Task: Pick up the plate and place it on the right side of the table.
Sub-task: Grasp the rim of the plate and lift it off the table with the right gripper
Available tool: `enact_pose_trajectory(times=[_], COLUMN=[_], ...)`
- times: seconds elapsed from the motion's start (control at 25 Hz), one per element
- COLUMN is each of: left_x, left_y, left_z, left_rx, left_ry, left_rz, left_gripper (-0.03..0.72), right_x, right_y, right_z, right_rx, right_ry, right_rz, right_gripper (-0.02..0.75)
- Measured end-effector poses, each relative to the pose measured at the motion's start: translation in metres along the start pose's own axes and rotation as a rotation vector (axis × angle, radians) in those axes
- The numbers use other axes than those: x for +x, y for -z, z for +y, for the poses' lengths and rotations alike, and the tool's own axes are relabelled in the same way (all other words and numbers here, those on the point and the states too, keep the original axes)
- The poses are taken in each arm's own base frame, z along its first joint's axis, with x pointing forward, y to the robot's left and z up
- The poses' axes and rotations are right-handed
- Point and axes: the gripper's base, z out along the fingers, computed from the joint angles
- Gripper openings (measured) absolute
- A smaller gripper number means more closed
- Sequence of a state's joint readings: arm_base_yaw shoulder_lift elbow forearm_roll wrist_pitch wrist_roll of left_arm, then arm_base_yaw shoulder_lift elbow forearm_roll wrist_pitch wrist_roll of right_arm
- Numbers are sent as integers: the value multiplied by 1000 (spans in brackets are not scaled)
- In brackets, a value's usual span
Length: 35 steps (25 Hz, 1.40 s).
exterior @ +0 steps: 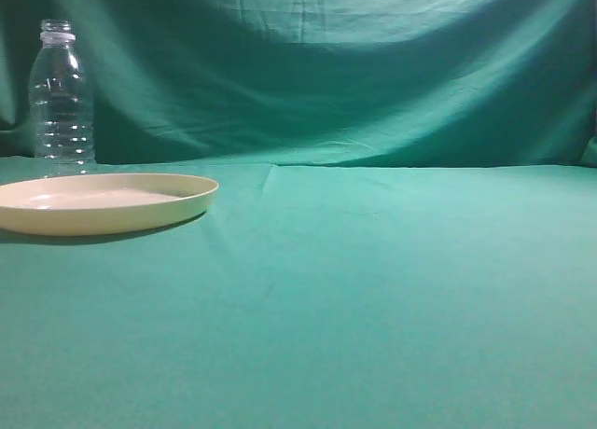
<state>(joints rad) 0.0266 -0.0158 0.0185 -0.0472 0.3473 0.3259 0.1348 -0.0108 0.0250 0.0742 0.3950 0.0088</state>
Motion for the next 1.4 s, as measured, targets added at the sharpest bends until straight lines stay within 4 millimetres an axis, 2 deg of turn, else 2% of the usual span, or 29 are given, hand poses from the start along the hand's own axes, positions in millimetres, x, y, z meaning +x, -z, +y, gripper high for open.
enact_pose_trajectory(times=[0.68, 0.84, 1.0, 1.16, 1.32, 1.4], left_x=[0, 0, 0, 0, 0, 0], left_y=[0, 0, 0, 0, 0, 0], left_z=[0, 0, 0, 0, 0, 0], left_rx=[0, 0, 0, 0, 0, 0], left_ry=[0, 0, 0, 0, 0, 0], left_rz=[0, 0, 0, 0, 0, 0], left_gripper=[0, 0, 0, 0, 0, 0], right_x=[0, -3, -25, -47, -64, -84], right_y=[0, 0, 3, 13, 22, 29], right_z=[0, -1, 1, -1, 2, 6], right_rx=[0, 16, -17, -19, -34, -37], right_ry=[0, 57, -59, -105, -104, -76], right_rz=[-2, -38, -283, -557, -511, -462], right_gripper=[0, 0, 0, 0, 0, 0])
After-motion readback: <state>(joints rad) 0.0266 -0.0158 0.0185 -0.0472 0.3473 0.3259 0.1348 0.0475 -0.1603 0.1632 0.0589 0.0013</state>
